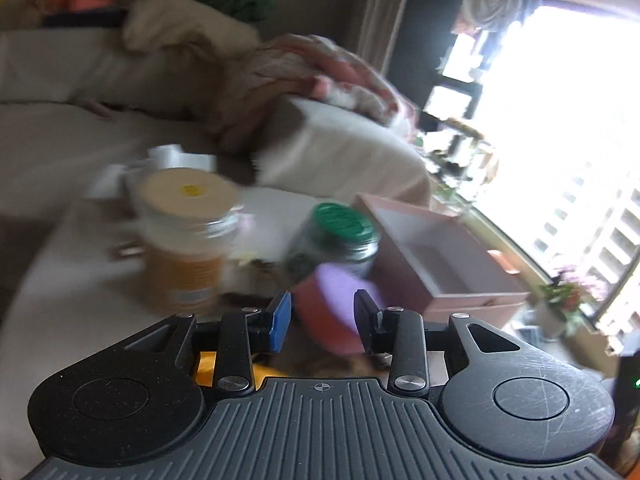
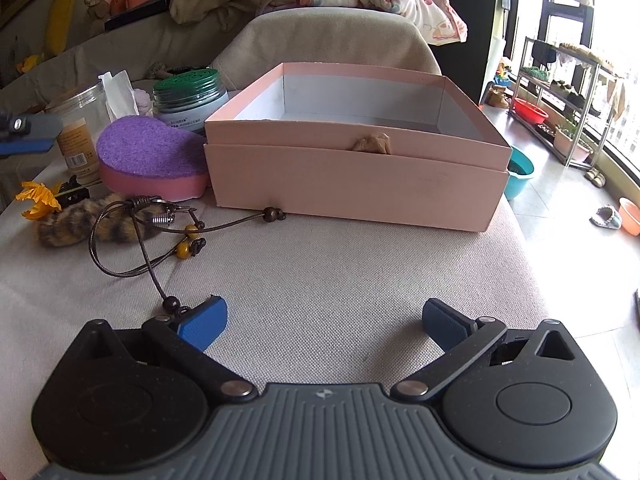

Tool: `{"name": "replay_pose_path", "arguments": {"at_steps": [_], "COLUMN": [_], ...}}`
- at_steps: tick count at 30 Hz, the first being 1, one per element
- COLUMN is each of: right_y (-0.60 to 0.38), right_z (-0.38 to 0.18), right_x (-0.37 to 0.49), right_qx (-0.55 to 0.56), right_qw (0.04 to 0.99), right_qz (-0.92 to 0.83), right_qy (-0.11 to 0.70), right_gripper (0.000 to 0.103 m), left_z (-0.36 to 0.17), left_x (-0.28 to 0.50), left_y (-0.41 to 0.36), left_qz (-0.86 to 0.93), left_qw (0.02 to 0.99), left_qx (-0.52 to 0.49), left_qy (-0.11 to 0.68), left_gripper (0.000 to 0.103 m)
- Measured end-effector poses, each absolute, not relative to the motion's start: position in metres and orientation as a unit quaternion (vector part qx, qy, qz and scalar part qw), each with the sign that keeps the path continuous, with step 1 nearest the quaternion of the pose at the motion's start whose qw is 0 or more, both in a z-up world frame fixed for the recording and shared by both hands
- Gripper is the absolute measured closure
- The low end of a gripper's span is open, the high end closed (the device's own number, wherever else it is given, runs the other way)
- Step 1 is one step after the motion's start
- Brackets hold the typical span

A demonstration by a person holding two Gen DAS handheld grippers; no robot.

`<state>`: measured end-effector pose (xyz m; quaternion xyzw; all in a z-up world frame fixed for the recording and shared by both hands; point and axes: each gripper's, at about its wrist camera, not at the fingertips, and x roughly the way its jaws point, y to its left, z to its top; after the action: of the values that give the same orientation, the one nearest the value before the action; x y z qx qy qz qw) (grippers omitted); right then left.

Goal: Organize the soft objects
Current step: 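Reach the left gripper to the purple heart sponge and grasp it, then lift the heart sponge with the left gripper while the right gripper grasps the orange flower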

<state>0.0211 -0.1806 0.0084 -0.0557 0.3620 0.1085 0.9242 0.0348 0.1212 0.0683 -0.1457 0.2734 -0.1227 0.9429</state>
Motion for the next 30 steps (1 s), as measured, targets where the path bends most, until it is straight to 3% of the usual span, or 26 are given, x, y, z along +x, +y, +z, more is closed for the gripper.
{"name": "replay_pose_path", "arguments": {"at_steps": [8, 12, 14, 17, 23, 28, 30], "right_y": [-0.181, -0.181, -0.179, -0.175, -0.159, -0.159, -0.160], "right_z": [0.009, 0.009, 0.013, 0.029, 0.040, 0.033, 0.034], "right_x": [0.021, 0.021, 0.019, 0.003, -0.001, 0.002, -0.001], "right_qx": [-0.056, -0.057, -0.064, -0.080, -0.106, -0.095, -0.095], "right_qw": [0.924, 0.923, 0.922, 0.935, 0.932, 0.927, 0.928], "right_qz": [0.109, 0.110, 0.121, 0.145, 0.166, 0.160, 0.160], "right_qy": [0.362, 0.364, 0.362, 0.314, 0.305, 0.325, 0.324], "right_gripper": [0.000, 0.000, 0.004, 0.004, 0.004, 0.004, 0.004], "left_z": [0.045, 0.034, 0.034, 0.040, 0.052, 0.047, 0.042], "left_x": [0.086, 0.100, 0.103, 0.096, 0.079, 0.080, 0.080], "left_y": [0.140, 0.140, 0.139, 0.128, 0.100, 0.063, 0.057], "left_qz": [-0.075, -0.085, -0.095, -0.151, -0.239, -0.150, -0.149], "left_qw": [0.903, 0.889, 0.882, 0.888, 0.894, 0.935, 0.935], "left_qx": [-0.258, -0.285, -0.295, -0.259, -0.208, -0.083, -0.068], "left_qy": [0.334, 0.347, 0.356, 0.349, 0.316, 0.311, 0.315], "left_gripper": [0.064, 0.058, 0.059, 0.047, 0.048, 0.049, 0.057]}}
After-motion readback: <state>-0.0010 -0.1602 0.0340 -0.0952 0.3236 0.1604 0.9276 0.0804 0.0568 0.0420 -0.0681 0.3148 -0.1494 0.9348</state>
